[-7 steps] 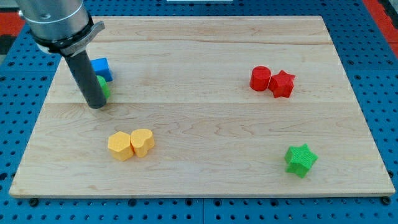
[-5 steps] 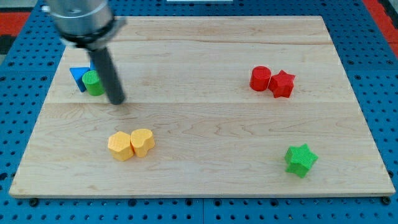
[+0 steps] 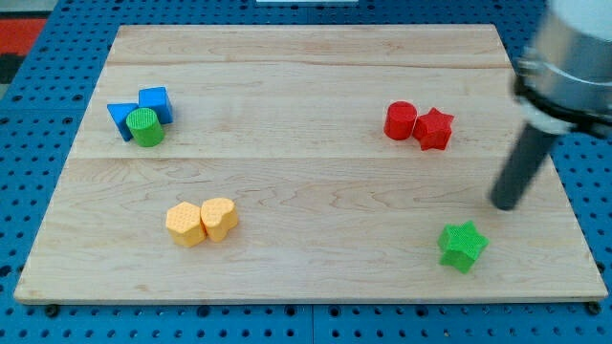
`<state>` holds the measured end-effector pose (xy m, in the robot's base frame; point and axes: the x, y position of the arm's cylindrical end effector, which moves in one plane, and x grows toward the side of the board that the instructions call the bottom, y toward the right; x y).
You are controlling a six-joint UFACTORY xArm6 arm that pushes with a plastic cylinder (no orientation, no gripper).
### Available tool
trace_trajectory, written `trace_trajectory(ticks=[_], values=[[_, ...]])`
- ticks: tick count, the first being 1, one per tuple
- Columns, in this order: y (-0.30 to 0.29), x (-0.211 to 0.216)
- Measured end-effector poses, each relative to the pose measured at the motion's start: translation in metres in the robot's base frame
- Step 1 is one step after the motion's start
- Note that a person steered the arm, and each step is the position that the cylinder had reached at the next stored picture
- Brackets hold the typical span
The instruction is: Slide the green star towards the blue cube
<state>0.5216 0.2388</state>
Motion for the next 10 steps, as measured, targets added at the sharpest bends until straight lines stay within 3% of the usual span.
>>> trace_trajectory(ticks=[1, 2, 5, 8, 10], values=[[-0.015, 0.07], [-0.075, 0.065], [-0.122, -0.012], [-0.293, -0.024], [-0.231, -0.077]])
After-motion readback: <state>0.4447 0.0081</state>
